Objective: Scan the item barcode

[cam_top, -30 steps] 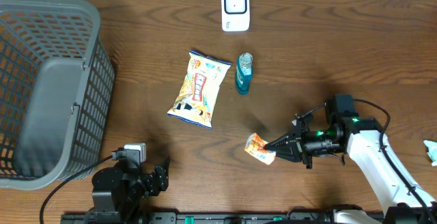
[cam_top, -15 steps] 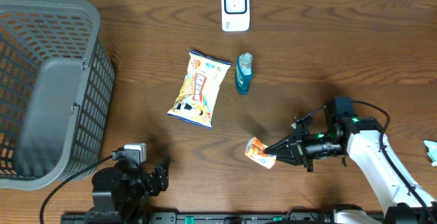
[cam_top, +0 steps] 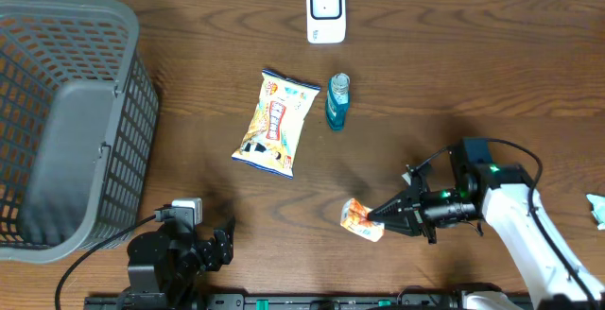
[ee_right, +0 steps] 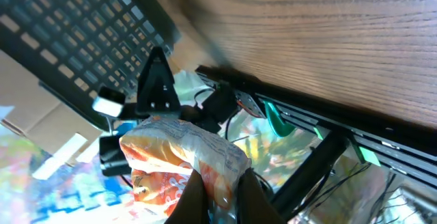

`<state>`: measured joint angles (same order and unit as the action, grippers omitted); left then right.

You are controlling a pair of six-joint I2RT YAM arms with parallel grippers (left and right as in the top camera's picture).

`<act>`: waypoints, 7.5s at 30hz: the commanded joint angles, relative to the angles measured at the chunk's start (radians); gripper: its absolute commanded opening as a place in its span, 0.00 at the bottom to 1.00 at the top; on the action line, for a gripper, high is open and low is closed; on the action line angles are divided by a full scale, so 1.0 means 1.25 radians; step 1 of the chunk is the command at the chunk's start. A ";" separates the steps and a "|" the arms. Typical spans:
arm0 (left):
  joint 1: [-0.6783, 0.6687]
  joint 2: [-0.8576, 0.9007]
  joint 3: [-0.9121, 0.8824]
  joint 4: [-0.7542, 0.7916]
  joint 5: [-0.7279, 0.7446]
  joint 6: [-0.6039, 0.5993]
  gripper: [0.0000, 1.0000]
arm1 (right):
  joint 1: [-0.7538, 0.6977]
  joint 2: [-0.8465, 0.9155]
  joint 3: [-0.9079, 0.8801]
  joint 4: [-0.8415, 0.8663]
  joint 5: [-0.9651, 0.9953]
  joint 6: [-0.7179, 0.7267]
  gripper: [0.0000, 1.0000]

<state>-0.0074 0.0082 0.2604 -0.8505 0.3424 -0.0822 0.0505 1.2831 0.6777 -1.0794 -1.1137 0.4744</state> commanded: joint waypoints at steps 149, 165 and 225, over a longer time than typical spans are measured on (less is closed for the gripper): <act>0.001 -0.003 0.002 -0.011 0.010 -0.005 0.80 | 0.323 0.209 0.638 0.318 0.782 -0.607 0.99; 0.001 -0.003 0.002 -0.011 0.010 -0.005 0.81 | 0.353 0.301 0.638 0.356 0.798 -0.383 0.81; 0.001 -0.003 0.002 -0.011 0.010 -0.005 0.80 | 0.351 0.271 0.637 0.068 1.263 0.338 0.24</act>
<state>-0.0074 0.0086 0.2604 -0.8513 0.3428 -0.0822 0.4931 1.6390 1.4631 -0.9707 0.3386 0.6460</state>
